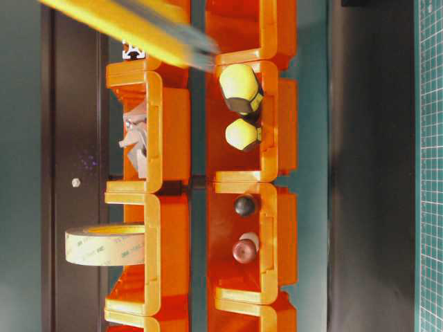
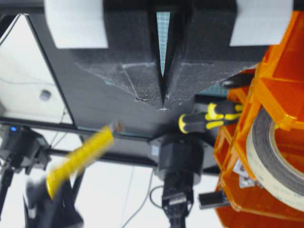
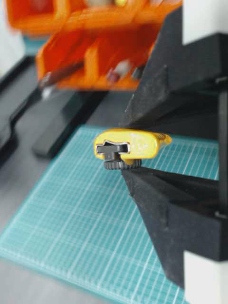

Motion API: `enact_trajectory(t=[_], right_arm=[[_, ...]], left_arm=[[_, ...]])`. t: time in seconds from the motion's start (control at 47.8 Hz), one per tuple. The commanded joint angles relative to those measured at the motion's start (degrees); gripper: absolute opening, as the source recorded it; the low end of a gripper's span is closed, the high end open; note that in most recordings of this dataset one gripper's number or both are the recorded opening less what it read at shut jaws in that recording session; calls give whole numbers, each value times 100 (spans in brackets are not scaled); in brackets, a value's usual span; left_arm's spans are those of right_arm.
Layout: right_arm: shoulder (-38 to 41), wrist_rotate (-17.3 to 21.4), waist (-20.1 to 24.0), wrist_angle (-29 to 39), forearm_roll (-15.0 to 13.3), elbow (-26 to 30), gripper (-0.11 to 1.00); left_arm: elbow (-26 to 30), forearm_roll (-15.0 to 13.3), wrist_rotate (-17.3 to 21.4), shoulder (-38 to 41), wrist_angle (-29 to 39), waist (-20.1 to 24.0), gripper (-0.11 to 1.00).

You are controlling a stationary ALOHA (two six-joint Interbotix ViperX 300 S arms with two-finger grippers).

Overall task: Pick cutter from container rack with right arm.
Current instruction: 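Pull the knife out of the bin and carry it over the mat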

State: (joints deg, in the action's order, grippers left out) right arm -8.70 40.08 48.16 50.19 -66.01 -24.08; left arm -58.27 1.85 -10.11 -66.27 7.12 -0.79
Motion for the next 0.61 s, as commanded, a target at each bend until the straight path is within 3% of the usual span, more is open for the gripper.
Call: enact_trajectory(t=[0.0, 0.209, 0.585], right_arm=[[220, -35, -141, -448, -26, -53, 27], [809, -35, -773, -1688, -105, -308, 27], [1477, -35, -1925, -2830, -896, -272, 27]], left_arm=[[141, 18, -18, 35, -62, -35, 2], [114, 18, -26, 70, -149, -44, 2], [62, 18, -18, 352, -431, -105, 2]])
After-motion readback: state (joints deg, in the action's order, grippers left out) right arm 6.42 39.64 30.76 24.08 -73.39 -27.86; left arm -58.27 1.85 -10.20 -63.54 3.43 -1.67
